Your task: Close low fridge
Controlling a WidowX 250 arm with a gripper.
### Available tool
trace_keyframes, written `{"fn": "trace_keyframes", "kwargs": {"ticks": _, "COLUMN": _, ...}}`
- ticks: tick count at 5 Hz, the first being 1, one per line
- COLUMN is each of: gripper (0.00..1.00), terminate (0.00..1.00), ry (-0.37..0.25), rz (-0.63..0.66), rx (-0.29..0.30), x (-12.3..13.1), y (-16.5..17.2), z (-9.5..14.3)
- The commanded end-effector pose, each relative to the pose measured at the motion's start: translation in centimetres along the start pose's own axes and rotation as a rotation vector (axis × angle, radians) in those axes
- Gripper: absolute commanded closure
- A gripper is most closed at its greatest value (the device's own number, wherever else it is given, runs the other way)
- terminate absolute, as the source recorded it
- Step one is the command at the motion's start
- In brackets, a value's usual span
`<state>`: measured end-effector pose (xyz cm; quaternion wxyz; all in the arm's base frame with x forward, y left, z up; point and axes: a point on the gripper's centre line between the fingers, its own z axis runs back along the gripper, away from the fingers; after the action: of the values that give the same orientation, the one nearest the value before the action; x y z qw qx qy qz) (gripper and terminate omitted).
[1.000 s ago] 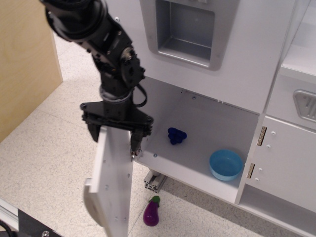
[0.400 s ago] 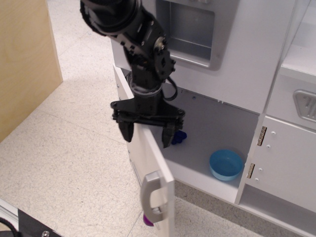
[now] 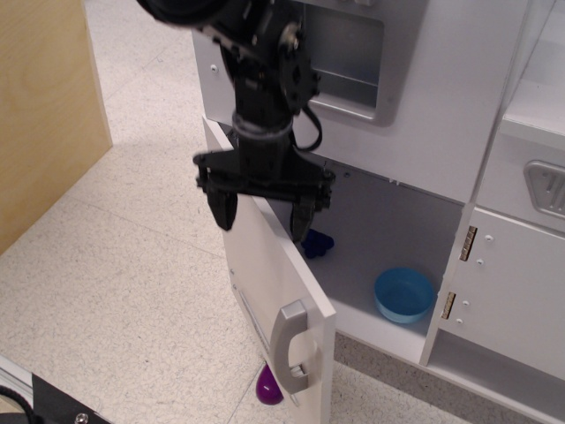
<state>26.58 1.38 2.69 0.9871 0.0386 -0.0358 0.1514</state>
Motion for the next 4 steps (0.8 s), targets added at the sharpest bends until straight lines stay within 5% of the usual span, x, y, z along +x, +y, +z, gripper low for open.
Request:
{"fn": "trace_keyframes", "kwargs": {"ticks": 1, "gripper": 0.0, "terminate": 0.0, "ry": -0.066, "rz": -0.08, "rx": -0.02, "x": -1.8, "y": 3.4, "z": 2.5}}
{"fn": "trace_keyframes", "kwargs": {"ticks": 2, "gripper": 0.0, "terminate": 0.0, "ry": -0.086, "rz": -0.145, "rx": 0.028, "x": -3.1, "y": 5.5, "z": 0.3}}
{"fn": "trace_keyframes", "kwargs": {"ticks": 4, "gripper": 0.0, "terminate": 0.0, "ry": -0.038, "rz": -0.125, "rx": 0.02, "x": -2.7, "y": 5.2, "z": -6.5}}
